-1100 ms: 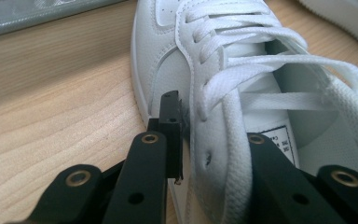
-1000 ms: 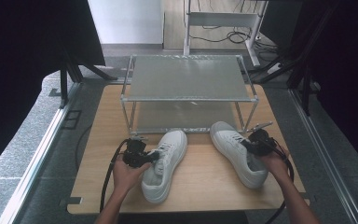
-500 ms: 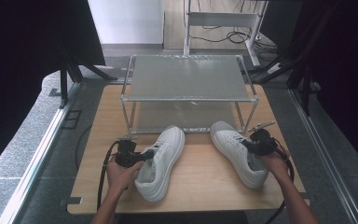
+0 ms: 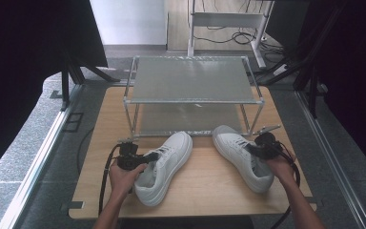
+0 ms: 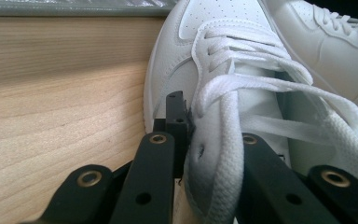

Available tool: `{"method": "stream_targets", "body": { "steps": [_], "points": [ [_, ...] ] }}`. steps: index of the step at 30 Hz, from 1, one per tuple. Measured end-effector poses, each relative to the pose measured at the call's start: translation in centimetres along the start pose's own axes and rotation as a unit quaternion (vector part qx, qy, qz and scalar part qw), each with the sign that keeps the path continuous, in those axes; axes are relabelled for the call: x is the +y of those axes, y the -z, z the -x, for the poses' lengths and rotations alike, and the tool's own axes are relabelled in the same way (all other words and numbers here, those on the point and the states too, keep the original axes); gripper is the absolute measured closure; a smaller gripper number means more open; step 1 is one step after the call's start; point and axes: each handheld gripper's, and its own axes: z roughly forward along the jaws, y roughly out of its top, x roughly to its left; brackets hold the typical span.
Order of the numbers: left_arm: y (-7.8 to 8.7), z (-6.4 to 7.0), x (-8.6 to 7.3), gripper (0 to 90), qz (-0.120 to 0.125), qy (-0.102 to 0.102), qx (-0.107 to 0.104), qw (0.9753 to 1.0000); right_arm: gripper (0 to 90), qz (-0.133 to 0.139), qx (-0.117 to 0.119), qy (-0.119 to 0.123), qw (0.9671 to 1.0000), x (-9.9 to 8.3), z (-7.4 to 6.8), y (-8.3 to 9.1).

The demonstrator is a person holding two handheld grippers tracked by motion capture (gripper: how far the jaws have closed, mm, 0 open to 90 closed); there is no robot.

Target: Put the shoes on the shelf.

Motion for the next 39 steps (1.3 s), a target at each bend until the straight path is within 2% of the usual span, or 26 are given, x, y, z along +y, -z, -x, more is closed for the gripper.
{"method": "stream_targets", "body": {
  "steps": [3, 9, 10, 11, 13, 14, 15, 16, 17, 19, 20, 23, 24, 25, 26, 33, 37, 38, 39],
  "points": [
    [0.3, 0.0, 0.1, 83.4, 0.008, 0.007, -0.011, 0.9999, 86.4, 0.008, 0.0, 0.001, 1.0, 0.0, -0.2, 0.3],
    [1.6, 0.3, 0.5, 83.4, 0.036, 0.018, -0.04, 0.9984, 86.4, 0.043, 0.031, -0.027, 0.9982, -0.3, 0.2, 1.7],
    [2.0, 0.3, 0.6, 83.4, 0.044, 0.021, -0.048, 0.9977, 86.4, 0.057, 0.051, -0.047, 0.9959, -0.6, 0.4, 2.0],
    [2.0, 0.3, 0.6, 83.3, 0.044, 0.021, -0.048, 0.9977, 86.4, 0.057, 0.051, -0.047, 0.9959, -0.6, 0.4, 2.0],
    [2.3, 0.3, 0.7, 83.3, 0.048, 0.025, -0.057, 0.9969, 86.4, 0.072, 0.073, -0.066, 0.9925, -1.0, 0.8, 2.2],
    [2.5, 0.3, 0.7, 83.3, 0.051, 0.027, -0.06, 0.9965, 86.4, 0.082, 0.089, -0.083, 0.9891, -1.4, 1.0, 2.3],
    [2.6, 0.2, 0.8, 83.3, 0.053, 0.029, -0.063, 0.9962, 86.4, 0.082, 0.089, -0.083, 0.9891, -1.4, 1.0, 2.3],
    [2.8, 0.3, 0.8, 83.2, 0.056, 0.03, -0.066, 0.9958, 86.4, 0.091, 0.101, -0.094, 0.9863, -1.6, 1.1, 2.5],
    [2.9, 0.2, 0.9, 83.2, 0.057, 0.03, -0.068, 0.9956, 86.4, 0.091, 0.101, -0.094, 0.9863, -1.6, 1.1, 2.5],
    [3.2, 0.3, 1.0, 83.2, 0.061, 0.033, -0.074, 0.9948, 86.4, 0.101, 0.112, -0.101, 0.9835, -1.8, 1.2, 2.8],
    [3.3, 0.2, 1.1, 83.0, 0.063, 0.037, -0.081, 0.9941, 86.4, 0.109, 0.126, -0.11, 0.9799, -1.9, 1.3, 3.1],
    [3.7, 0.1, 1.1, 83.1, 0.068, 0.044, -0.094, 0.9922, 86.3, 0.119, 0.137, -0.117, 0.9764, -2.0, 1.3, 3.4],
    [3.9, 0.1, 1.1, 83.0, 0.07, 0.045, -0.095, 0.992, 86.4, 0.127, 0.146, -0.126, 0.9729, -2.0, 1.4, 3.7],
    [4.1, 0.1, 1.1, 83.0, 0.071, 0.044, -0.094, 0.9921, 86.4, 0.133, 0.15, -0.129, 0.9711, -2.1, 1.4, 3.8],
    [4.2, 0.1, 1.2, 83.0, 0.073, 0.042, -0.093, 0.9921, 86.4, 0.133, 0.15, -0.129, 0.9711, -2.1, 1.4, 3.8],
    [5.5, 0.2, 1.6, 82.7, 0.084, 0.029, -0.08, 0.9929, 86.3, 0.155, 0.17, -0.141, 0.9629, -2.2, 1.5, 4.6],
    [5.9, 0.2, 1.7, 82.8, 0.092, 0.032, -0.085, 0.9917, 86.3, 0.159, 0.173, -0.139, 0.9619, -2.2, 1.4, 4.9],
    [6.1, 0.2, 1.8, 82.8, 0.096, 0.029, -0.087, 0.9911, 86.3, 0.164, 0.176, -0.141, 0.9602, -2.1, 1.2, 5.1],
    [6.1, 0.2, 1.8, 82.8, 0.096, 0.029, -0.087, 0.9911, 86.3, 0.164, 0.176, -0.141, 0.9602, -2.1, 1.2, 5.1]
  ]
}}
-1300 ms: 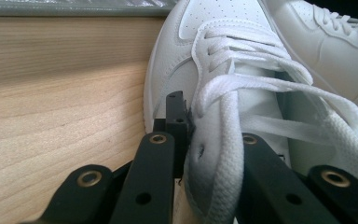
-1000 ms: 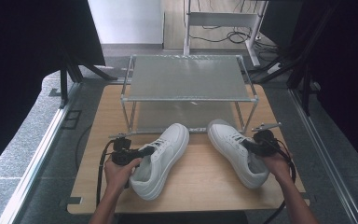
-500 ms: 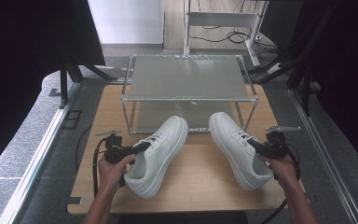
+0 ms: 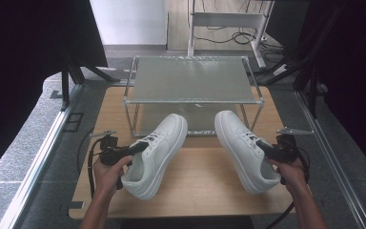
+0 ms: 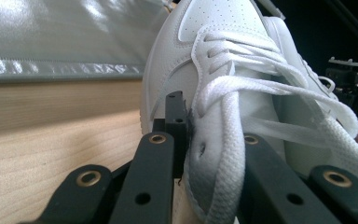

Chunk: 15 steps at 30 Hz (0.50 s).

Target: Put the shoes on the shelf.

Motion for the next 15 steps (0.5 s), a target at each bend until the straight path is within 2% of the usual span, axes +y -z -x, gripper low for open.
{"method": "stream_targets", "body": {
  "steps": [5, 11, 15],
  "points": [
    [0.3, 0.4, 0.4, 82.8, 0.01, -0.004, -0.007, 0.9999, 86.3, 0.019, 0.031, -0.016, 0.9992, 0.2, -0.3, 0.2],
    [0.5, 1.3, 1.2, 82.8, 0.021, -0.01, -0.022, 0.9995, 86.3, 0.032, 0.039, -0.013, 0.9986, 0.7, -0.9, 0.6],
    [0.4, 1.5, 1.7, 82.8, 0.03, -0.007, -0.028, 0.9991, 86.3, 0.038, 0.041, -0.008, 0.9984, 1.0, -1.4, 0.7]
  ]
}}
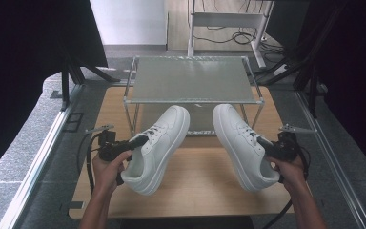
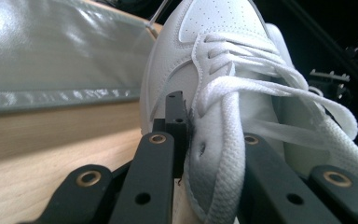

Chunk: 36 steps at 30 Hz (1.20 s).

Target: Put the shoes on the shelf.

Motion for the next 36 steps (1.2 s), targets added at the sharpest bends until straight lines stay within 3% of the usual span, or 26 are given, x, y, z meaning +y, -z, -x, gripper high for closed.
{"method": "stream_targets", "body": {
  "steps": [18, 27, 36],
  "points": [
    [0.7, 1.8, 2.8, 82.8, 0.023, -0.013, -0.024, 0.9994, 86.3, 0.031, 0.024, -0.007, 0.9992, 1.4, -1.3, 0.2],
    [0.6, 2.4, 4.6, 82.8, 0.041, -0.012, -0.033, 0.9986, 86.3, 0.061, 0.037, -0.006, 0.9974, 3.8, -2.3, 0.7],
    [0.4, 2.2, 5.6, 82.8, 0.053, 0.0, -0.042, 0.9977, 86.2, 0.072, 0.041, -0.004, 0.9966, 5.9, -2.9, 0.5]
  ]
}}
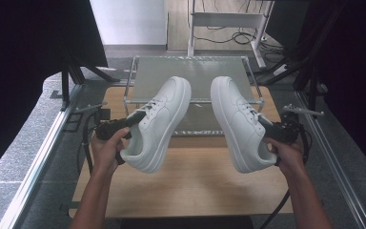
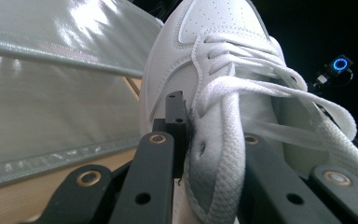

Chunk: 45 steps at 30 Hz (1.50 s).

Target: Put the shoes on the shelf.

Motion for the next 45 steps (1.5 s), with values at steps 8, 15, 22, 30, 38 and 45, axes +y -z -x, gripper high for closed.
{"method": "stream_targets", "body": {
  "steps": [8, 15, 22, 30, 38, 45],
  "points": [
    [-0.7, 0.1, 1.3, 82.8, 0.005, -0.001, 0.0, 1.0, 86.2, 0.01, 0.002, -0.006, 0.9999, 1.6, -0.3, -0.8],
    [-1.4, 0.3, 2.4, 82.8, 0.008, 0.0, -0.004, 1.0, 86.2, 0.012, 0.0, -0.002, 0.9999, 2.8, -0.6, -1.5],
    [-2.2, 0.5, 3.5, 82.8, 0.009, 0.002, -0.004, 1.0, 86.3, 0.014, -0.003, -0.011, 0.9998, 3.8, -0.6, -2.4],
    [-3.0, 0.5, 5.0, 82.8, 0.014, 0.002, 0.003, 0.9999, 86.2, 0.019, -0.015, -0.021, 0.9995, 5.3, -0.4, -3.1],
    [-3.5, 0.6, 6.0, 82.7, 0.017, -0.003, 0.013, 0.9998, 86.2, 0.016, -0.022, -0.028, 0.9992, 6.4, -0.1, -3.5],
    [-4.1, 0.6, 7.0, 82.7, 0.025, 0.007, 0.011, 0.9996, 86.2, 0.023, -0.03, -0.032, 0.9988, 7.5, 0.0, -3.6]
  ]
}}
